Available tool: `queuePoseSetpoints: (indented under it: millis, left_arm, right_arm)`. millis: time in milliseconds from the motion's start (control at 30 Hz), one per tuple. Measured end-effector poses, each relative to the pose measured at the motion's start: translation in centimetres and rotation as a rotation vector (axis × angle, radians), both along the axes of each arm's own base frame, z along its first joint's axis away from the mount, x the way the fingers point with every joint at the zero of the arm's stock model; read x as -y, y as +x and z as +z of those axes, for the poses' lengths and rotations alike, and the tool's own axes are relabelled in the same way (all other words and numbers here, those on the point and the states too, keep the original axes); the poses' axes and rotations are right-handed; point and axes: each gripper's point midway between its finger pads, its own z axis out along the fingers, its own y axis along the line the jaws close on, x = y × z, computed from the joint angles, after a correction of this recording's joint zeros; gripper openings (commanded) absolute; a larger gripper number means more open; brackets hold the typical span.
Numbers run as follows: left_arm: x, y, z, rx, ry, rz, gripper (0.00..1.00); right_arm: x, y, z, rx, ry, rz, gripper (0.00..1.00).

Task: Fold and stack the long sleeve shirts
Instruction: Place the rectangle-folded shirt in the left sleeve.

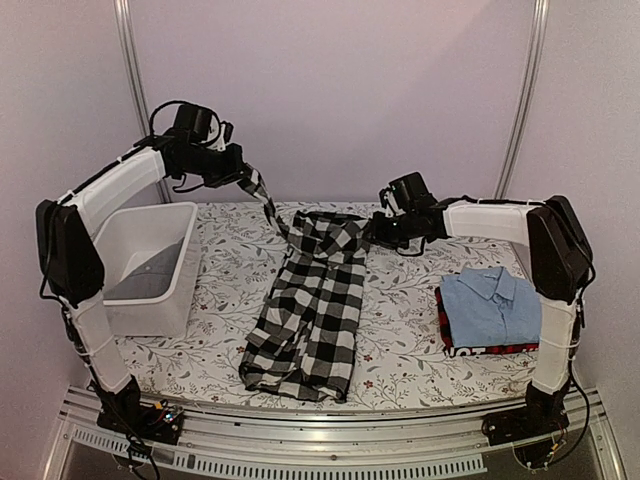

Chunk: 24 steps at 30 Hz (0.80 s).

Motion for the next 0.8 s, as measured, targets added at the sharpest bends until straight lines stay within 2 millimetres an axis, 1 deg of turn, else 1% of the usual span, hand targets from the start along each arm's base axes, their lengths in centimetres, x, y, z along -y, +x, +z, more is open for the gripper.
queuePoseSetpoints:
  millis: [33, 133, 200, 233, 333, 400, 433, 500, 600, 700, 800]
  left_arm:
    - [-0.1, -0.5, 0.1, -0.005, -0.004, 0.0, 0.0]
    - [-0.2, -1.5, 0.2, -0.016, -0.014, -0.006, 0.0]
    - [-0.1, -1.6, 0.2, -0.018, -0.021, -0.01, 0.0]
    - [-0.1, -1.7, 0.2, -0.02, -0.023, -0.013, 0.0]
    - [0.0, -1.8, -0.1, -0.032, -0.026, -0.016, 0.0]
    - [0.0, -1.8, -0.1, -0.033, -0.027, -0.016, 0.0]
    - [0.0, -1.8, -0.1, -0.033, -0.028, -0.015, 0.0]
    - [0.0, -1.9, -0.2, -0.037, -0.03, -0.017, 0.0]
    - [0.2, -2.0, -0.2, -0.044, -0.04, -0.02, 0.0]
    - [0.3, -2.2, -0.3, -0.06, -0.056, -0.024, 0.0]
    - [0.8, -2.6, -0.4, -0.082, -0.084, -0.037, 0.02]
  right_arm:
    - [-0.1, 1.0, -1.0, -0.009, 0.003, -0.001, 0.21]
    - [0.1, 3.6, -3.5, -0.037, 0.01, -0.01, 0.29]
    - [0.3, 5.5, -4.5, -0.036, 0.021, -0.018, 0.33]
    - [0.5, 6.2, -4.9, -0.037, 0.025, -0.024, 0.33]
    - [0.8, 8.4, -4.9, -0.017, 0.049, -0.031, 0.3]
    - [0.8, 9.9, -4.2, 0.005, 0.076, -0.032, 0.27]
    - [0.8, 10.6, -3.8, 0.018, 0.092, -0.032, 0.23]
    - [0.5, 11.6, -3.2, 0.035, 0.12, -0.025, 0.19]
    - [-0.3, 12.8, -3.0, 0.048, 0.164, -0.007, 0.19]
    - [-1.2, 13.4, -3.8, 0.041, 0.202, 0.013, 0.19]
    - [-2.0, 13.7, -5.4, 0.019, 0.228, 0.028, 0.2]
